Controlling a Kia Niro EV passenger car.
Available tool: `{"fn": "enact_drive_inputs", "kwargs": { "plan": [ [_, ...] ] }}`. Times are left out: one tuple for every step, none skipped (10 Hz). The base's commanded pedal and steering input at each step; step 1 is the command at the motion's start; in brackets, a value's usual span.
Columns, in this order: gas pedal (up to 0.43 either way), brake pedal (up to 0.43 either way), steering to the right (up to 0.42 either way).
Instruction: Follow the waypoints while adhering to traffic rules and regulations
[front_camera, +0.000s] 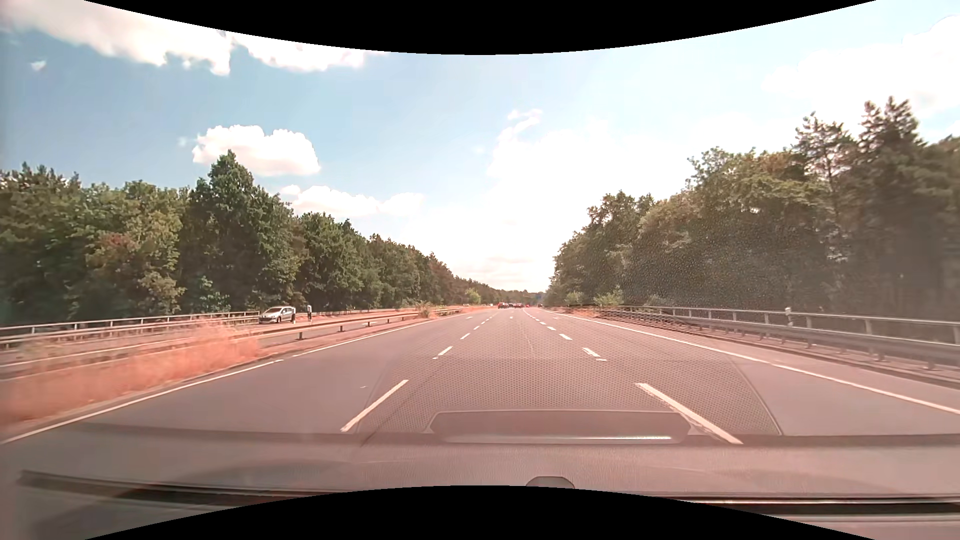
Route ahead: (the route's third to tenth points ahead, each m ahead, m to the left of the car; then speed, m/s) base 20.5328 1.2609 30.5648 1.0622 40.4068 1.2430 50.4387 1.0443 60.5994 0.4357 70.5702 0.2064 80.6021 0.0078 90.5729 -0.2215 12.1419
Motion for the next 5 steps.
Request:
{"fn": "enact_drive_inputs", "kwargs": {
  "plan": [
    [0.039, 0.0, -0.003],
    [0.039, 0.0, -0.003],
    [0.039, 0.0, -0.003],
    [0.039, 0.0, -0.003],
    [0.039, 0.0, -0.003]
  ]
}}
